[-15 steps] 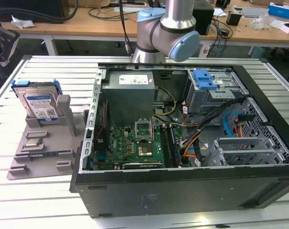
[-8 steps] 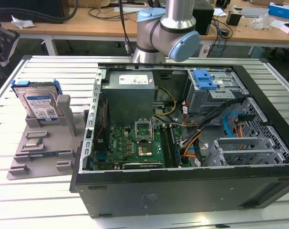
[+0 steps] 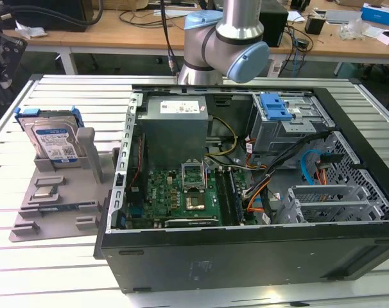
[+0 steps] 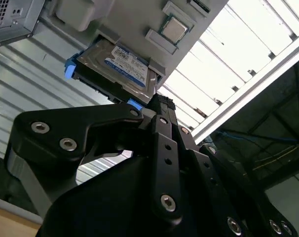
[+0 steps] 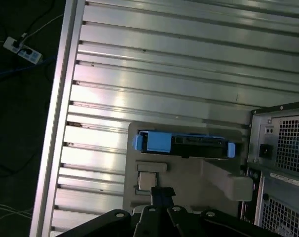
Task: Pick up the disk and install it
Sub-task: 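Pick up the disk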
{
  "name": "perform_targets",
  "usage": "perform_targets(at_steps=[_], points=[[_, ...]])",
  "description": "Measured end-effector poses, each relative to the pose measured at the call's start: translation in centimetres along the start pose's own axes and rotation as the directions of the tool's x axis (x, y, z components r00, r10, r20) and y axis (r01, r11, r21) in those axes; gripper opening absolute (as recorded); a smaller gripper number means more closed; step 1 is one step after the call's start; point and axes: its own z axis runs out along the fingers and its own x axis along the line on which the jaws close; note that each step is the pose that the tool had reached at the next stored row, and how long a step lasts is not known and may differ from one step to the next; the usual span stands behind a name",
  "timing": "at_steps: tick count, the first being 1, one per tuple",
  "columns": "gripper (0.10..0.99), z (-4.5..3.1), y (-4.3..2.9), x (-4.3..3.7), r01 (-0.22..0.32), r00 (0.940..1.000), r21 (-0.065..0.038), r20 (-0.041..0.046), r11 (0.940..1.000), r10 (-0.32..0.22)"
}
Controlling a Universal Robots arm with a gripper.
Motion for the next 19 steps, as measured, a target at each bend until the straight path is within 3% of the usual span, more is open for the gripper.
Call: perform_targets(at_steps=[3,5,7,12,14,16,19], points=[[0.106,0.00,0.00,0.00,0.076,0.9971,-0.002,-0.0034,0.9971,-0.076],[0.106,0.00,0.00,0.00,0.135,0.9909,-0.004,-0.0059,0.9909,-0.135],[0.106,0.00,0.00,0.00,0.159,0.9872,-0.004,-0.0070,0.9872,-0.159],[0.106,0.00,0.00,0.00,0.263,0.9648,-0.008,-0.0111,0.9648,-0.263],[0.106,0.00,0.00,0.00,0.290,0.9569,-0.009,-0.0121,0.9570,-0.290],[0.106,0.00,0.00,0.00,0.327,0.9448,-0.010,-0.0135,0.9449,-0.327],[0.106,0.00,0.00,0.00,0.359,0.9331,-0.011,-0.0147,0.9332,-0.359]])
